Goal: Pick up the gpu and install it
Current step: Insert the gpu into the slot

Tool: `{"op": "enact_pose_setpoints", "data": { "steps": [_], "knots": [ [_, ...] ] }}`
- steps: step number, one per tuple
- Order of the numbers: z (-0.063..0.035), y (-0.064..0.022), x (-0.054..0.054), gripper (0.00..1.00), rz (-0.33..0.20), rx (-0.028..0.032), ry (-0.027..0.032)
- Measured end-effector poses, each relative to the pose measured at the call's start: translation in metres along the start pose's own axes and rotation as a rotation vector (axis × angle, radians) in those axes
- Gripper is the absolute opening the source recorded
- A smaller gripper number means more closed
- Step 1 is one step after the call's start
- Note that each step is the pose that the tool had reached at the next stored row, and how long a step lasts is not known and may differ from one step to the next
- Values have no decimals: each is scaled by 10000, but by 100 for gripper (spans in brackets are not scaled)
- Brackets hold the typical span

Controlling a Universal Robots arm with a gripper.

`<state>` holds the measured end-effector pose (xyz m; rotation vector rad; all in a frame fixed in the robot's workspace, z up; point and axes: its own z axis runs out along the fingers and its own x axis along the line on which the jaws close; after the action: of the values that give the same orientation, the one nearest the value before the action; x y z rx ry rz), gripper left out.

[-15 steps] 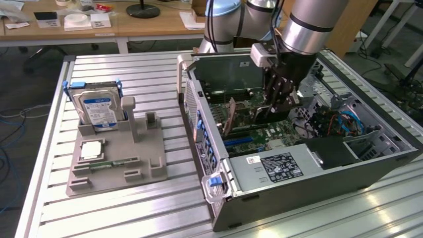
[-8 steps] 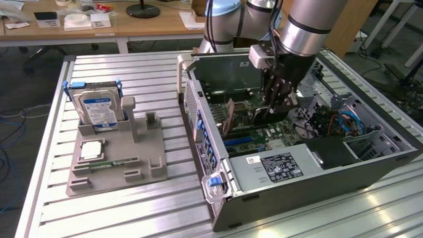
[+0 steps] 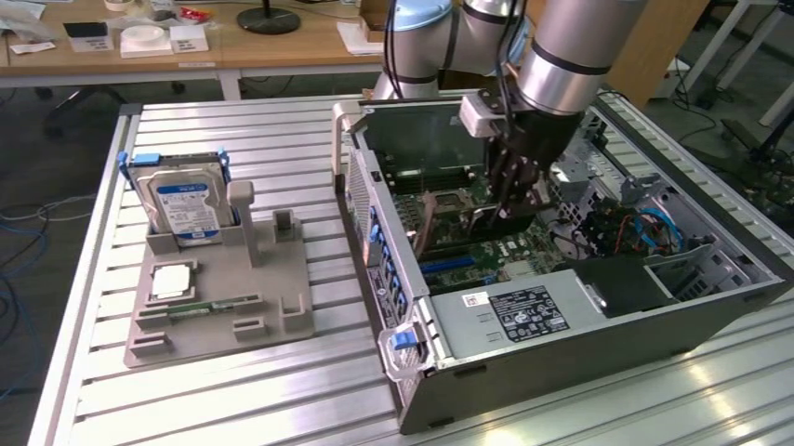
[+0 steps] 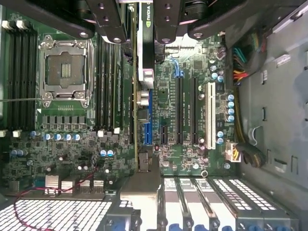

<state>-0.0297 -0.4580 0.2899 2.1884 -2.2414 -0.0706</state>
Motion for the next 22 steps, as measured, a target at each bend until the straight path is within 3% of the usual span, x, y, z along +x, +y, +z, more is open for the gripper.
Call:
{"op": "enact_pose_setpoints", "data": {
  "steps": [11, 22],
  "knots": [
    [110, 39, 4, 26, -2, 2, 0],
    [147, 44, 5, 26, -2, 1, 2]
  ]
}}
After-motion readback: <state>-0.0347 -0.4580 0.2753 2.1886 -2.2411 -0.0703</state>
